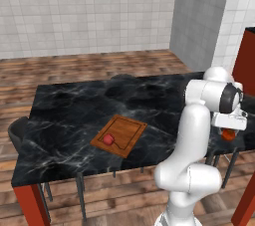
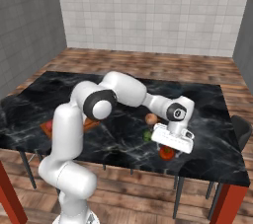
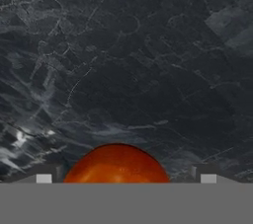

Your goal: Place the avocado, onion, tomato, and bell pepper on the cutting board.

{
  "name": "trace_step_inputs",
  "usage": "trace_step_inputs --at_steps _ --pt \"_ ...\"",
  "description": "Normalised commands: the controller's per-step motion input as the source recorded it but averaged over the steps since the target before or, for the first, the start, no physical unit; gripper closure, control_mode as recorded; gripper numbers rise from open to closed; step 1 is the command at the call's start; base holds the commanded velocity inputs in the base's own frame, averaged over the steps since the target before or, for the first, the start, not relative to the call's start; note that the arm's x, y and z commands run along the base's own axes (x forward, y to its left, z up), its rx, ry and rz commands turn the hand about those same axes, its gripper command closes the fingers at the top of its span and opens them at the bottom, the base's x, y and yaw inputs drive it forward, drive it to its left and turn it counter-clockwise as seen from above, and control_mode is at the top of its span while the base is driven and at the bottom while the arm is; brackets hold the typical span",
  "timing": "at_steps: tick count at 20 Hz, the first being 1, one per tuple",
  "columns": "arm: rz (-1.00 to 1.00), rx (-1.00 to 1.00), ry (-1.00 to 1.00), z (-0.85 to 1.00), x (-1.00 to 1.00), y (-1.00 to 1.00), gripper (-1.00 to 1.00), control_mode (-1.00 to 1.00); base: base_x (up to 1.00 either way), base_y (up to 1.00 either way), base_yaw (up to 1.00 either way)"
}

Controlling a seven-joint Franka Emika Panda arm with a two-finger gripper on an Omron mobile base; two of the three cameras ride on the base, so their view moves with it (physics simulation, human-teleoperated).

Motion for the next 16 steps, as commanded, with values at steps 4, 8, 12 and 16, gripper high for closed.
trace_step_inputs --at_steps 4,8,12,16 --pt "-0.04 0.03 0.01 -0.13 -0.23 0.0 1.0 -1.0 0.0 0.0 0.0" --pt "-0.02 0.03 0.0 0.02 -0.29 0.0 1.0 -1.0 0.0 0.0 0.0" --pt "0.0 0.0 -0.04 0.24 -0.25 0.0 1.0 -1.0 0.0 0.0 0.0" --pt "0.0 0.0 -0.07 0.42 -0.2 0.01 1.0 -1.0 0.0 0.0 0.0"
